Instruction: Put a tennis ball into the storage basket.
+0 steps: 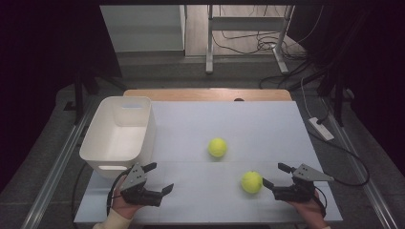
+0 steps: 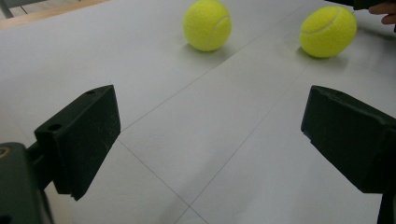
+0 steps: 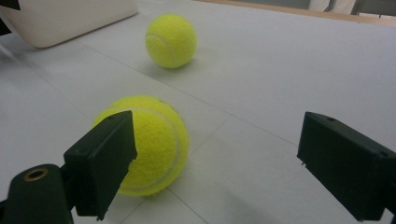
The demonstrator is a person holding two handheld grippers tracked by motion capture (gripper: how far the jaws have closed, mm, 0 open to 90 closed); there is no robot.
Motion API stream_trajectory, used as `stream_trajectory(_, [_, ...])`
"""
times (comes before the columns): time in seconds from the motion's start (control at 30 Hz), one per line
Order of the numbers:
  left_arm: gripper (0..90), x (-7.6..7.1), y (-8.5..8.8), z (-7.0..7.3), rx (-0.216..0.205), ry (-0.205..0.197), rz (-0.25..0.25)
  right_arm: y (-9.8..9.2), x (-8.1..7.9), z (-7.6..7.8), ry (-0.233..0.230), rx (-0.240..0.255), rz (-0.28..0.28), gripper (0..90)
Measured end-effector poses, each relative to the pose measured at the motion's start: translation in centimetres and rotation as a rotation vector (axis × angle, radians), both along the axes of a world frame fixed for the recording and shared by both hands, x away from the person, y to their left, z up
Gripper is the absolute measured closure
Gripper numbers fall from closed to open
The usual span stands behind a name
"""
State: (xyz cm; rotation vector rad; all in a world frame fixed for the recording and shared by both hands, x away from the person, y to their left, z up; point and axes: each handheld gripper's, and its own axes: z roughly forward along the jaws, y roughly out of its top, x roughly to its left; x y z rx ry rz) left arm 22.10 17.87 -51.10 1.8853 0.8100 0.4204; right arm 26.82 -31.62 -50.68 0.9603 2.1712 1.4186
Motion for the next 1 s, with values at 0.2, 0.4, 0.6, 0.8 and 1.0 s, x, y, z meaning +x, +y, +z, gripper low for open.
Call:
stream_trajectory(0.2, [5.6, 0.0, -0.3, 0.0, 0.007, 0.0, -0.006, 0.0, 0.0, 0.0, -0.001, -0.004, 0.001, 11.6])
stream_trajectory(0.4, [5.6, 0.1, -0.5, 0.2, 0.009, -0.003, -0.01, -0.1, -0.1, 0.0, -0.004, -0.002, -0.002, 11.7])
stream_trajectory(0.6, [5.6, 0.0, -0.8, 0.5, 0.017, -0.004, -0.012, -0.1, -0.1, -0.1, -0.004, -0.002, 0.002, 11.7])
stream_trajectory(0.8, [5.7, 0.0, -1.2, 0.7, 0.022, 0.002, -0.011, -0.1, 0.1, -0.1, -0.002, -0.006, 0.002, 11.7])
stream_trajectory(1.0, [5.8, 0.2, -1.4, 1.0, 0.03, 0.008, -0.006, 0.0, 0.4, -0.1, -0.006, -0.003, 0.002, 11.9])
